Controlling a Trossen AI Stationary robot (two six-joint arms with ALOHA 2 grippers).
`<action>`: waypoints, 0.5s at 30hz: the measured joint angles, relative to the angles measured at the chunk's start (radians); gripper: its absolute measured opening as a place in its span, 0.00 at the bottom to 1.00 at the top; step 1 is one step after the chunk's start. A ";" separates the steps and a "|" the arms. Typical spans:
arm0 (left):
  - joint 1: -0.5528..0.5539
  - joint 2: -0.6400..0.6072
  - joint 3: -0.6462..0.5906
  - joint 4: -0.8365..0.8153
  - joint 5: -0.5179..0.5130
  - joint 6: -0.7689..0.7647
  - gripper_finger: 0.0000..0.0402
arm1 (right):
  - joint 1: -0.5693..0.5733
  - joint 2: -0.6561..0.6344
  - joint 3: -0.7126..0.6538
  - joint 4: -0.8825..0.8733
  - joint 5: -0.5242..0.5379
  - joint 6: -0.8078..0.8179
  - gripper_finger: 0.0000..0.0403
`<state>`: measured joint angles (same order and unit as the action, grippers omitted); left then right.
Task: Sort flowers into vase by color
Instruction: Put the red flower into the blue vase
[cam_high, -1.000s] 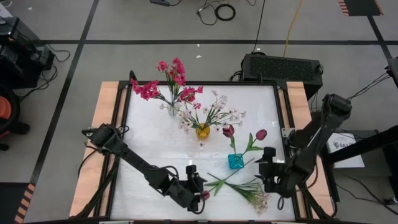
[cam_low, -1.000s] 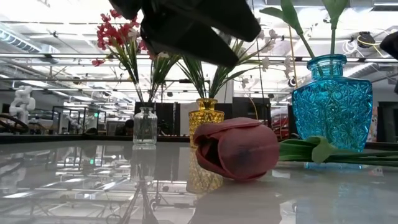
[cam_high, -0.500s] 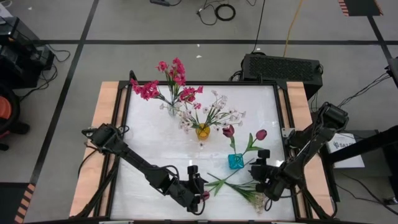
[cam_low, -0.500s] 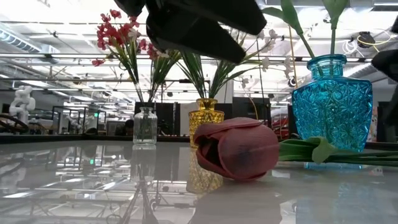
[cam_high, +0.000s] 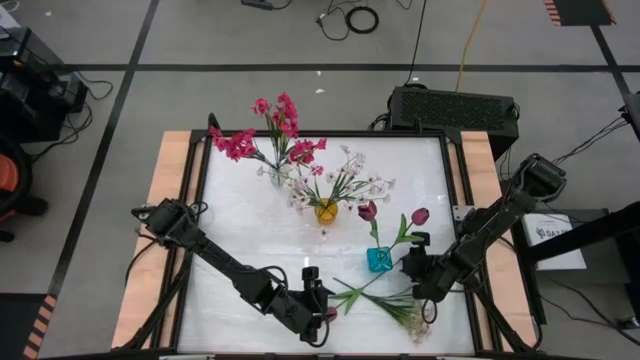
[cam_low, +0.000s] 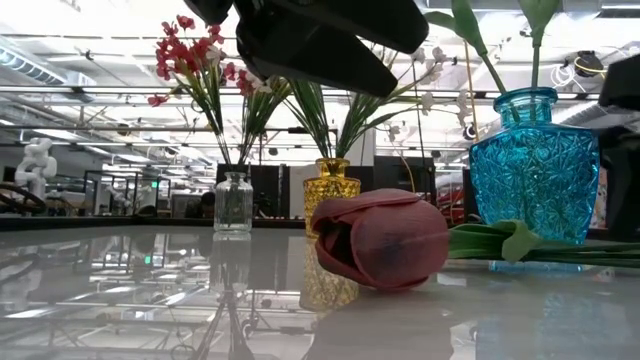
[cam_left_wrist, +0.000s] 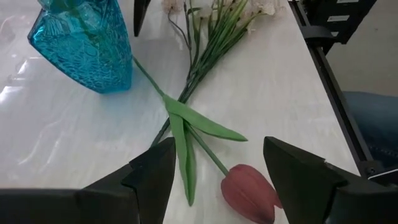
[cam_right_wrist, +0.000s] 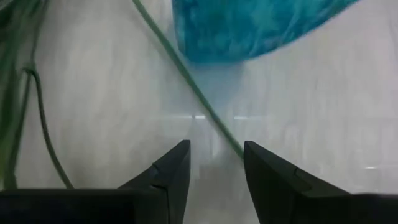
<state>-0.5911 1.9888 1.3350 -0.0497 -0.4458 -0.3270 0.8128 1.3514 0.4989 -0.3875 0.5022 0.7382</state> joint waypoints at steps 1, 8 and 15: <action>0.000 0.000 0.000 0.001 0.000 0.000 0.62 | -0.008 0.000 -0.009 0.010 -0.014 -0.005 0.35; 0.000 0.000 0.000 0.015 0.000 0.000 0.62 | -0.042 0.001 -0.042 0.076 -0.090 -0.026 0.28; 0.000 0.000 0.000 0.015 0.000 -0.001 0.62 | -0.043 -0.033 -0.033 0.062 -0.175 -0.028 0.14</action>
<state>-0.5915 1.9888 1.3350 -0.0349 -0.4456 -0.3275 0.7700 1.3182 0.4663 -0.3256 0.3275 0.7105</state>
